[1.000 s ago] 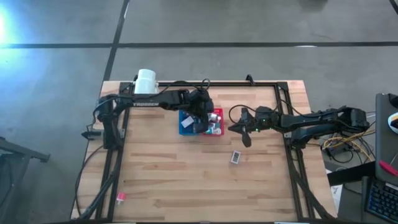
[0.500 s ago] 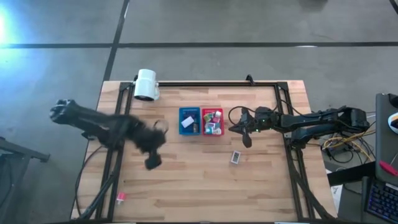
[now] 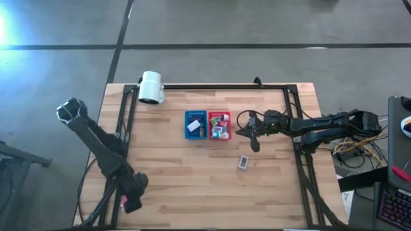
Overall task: Pick & Place Office items
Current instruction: Put the pink charger adapter into the red bin
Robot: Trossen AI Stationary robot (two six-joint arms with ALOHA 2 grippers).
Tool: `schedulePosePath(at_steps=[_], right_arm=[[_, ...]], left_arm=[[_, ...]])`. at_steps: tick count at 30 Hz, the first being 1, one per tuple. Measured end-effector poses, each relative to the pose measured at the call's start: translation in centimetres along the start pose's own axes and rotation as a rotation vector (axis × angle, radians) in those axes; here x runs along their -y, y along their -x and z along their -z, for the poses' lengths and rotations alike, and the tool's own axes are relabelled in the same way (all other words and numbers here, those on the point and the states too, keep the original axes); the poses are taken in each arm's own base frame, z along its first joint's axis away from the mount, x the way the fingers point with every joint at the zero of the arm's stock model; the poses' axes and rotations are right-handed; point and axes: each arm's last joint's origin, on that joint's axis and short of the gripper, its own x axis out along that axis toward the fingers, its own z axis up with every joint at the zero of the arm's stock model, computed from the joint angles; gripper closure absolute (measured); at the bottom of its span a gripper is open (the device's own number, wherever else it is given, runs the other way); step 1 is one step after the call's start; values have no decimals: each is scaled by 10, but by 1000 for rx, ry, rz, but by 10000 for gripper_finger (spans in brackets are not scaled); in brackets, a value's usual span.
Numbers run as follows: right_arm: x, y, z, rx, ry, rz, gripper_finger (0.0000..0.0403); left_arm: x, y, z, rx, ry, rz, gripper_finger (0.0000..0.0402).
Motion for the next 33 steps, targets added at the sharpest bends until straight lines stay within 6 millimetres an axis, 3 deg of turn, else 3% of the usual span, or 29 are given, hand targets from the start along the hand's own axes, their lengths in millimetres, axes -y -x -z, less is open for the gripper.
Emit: schedulePosePath(at_steps=[8,17,25,33], right_arm=[[0,-1,-14,58,15,0,394],[0,-2,-22,45,14,1,394],[0,-2,-22,45,42,2,394],[0,-2,-23,46,45,2,394]], left_arm=[[22,-34,-1,-83,-46,-115,21],[6,-78,-15,-250,-97,-331,21],[-4,-85,-18,-244,-166,-397,21],[1,-85,-21,-155,-198,-378,21]])
